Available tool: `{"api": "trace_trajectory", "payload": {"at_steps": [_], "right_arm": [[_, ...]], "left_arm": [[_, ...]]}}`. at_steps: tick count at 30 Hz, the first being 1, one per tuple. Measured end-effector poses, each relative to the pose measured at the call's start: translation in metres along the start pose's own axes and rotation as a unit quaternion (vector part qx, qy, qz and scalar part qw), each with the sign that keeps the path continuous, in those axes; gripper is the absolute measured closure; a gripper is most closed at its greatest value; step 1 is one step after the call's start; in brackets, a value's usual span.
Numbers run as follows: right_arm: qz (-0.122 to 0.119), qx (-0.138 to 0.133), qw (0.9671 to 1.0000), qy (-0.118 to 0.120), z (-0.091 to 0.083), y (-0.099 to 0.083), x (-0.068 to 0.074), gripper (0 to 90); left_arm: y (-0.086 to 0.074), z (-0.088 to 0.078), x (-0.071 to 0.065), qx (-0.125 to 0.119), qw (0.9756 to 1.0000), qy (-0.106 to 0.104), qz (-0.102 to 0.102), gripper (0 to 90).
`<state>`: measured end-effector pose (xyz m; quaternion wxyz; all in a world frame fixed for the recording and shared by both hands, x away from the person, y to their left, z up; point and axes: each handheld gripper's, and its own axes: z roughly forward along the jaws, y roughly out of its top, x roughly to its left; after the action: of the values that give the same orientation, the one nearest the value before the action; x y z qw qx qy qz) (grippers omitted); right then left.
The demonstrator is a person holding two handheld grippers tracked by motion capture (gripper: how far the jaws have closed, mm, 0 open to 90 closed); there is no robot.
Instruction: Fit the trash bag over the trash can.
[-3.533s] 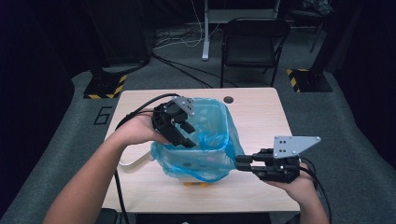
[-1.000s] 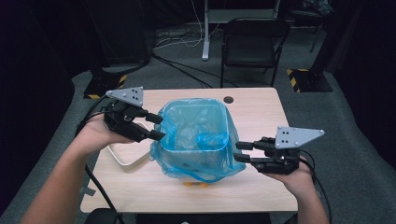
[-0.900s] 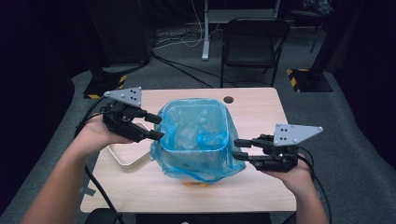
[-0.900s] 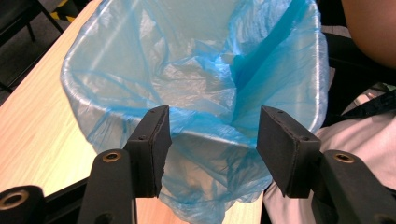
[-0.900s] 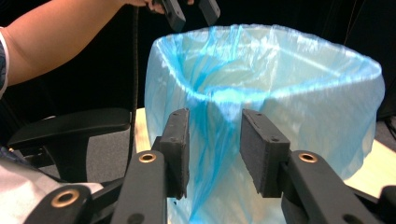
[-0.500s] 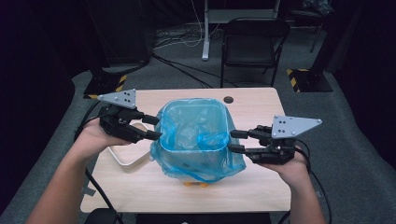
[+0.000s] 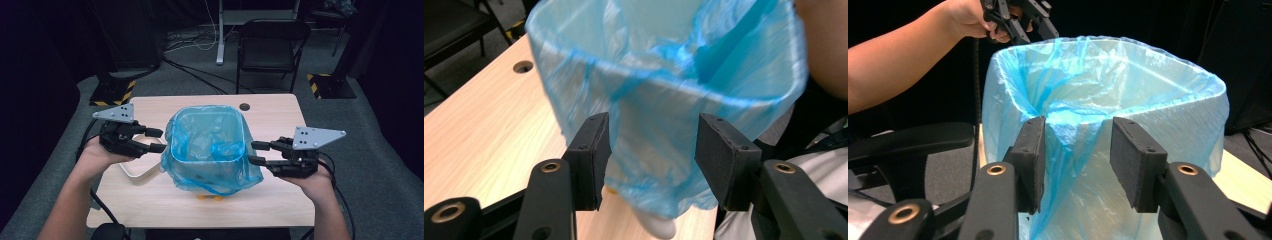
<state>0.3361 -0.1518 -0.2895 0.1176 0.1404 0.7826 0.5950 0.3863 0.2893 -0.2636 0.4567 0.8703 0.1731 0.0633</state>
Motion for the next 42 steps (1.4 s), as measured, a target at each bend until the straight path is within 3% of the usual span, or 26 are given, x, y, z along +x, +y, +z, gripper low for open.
{"api": "trace_trajectory", "payload": {"at_steps": [9, 14, 20, 25, 28, 42], "right_arm": [[0.012, 0.019, 0.9997, -0.005, 0.005, -0.004, -0.001, 57.7], [0.015, 0.019, 0.9997, -0.010, 0.002, -0.006, -0.001, 57.5], [0.016, 0.017, 0.9996, -0.017, 0.001, -0.007, 0.000, 57.2], [0.018, 0.028, 0.9991, -0.028, 0.004, -0.008, -0.001, 57.4], [0.029, 0.030, 0.9989, -0.023, 0.005, -0.008, -0.002, 56.6], [0.032, 0.018, 0.9990, -0.026, 0.005, -0.009, -0.002, 49.6]], "left_arm": [[-0.034, 0.006, 0.016, -0.001, 0.9991, 0.033, -0.028, 50.5], [-0.054, 0.009, 0.023, -0.016, 0.9972, 0.054, -0.047, 50.7], [-0.075, 0.019, 0.025, -0.004, 0.9946, 0.092, -0.046, 52.0], [-0.092, 0.023, 0.030, -0.011, 0.9927, 0.101, -0.065, 52.6], [-0.102, 0.026, 0.034, -0.018, 0.9912, 0.105, -0.078, 52.8], [-0.139, 0.043, 0.046, -0.007, 0.9840, 0.140, -0.110, 53.0]]}}
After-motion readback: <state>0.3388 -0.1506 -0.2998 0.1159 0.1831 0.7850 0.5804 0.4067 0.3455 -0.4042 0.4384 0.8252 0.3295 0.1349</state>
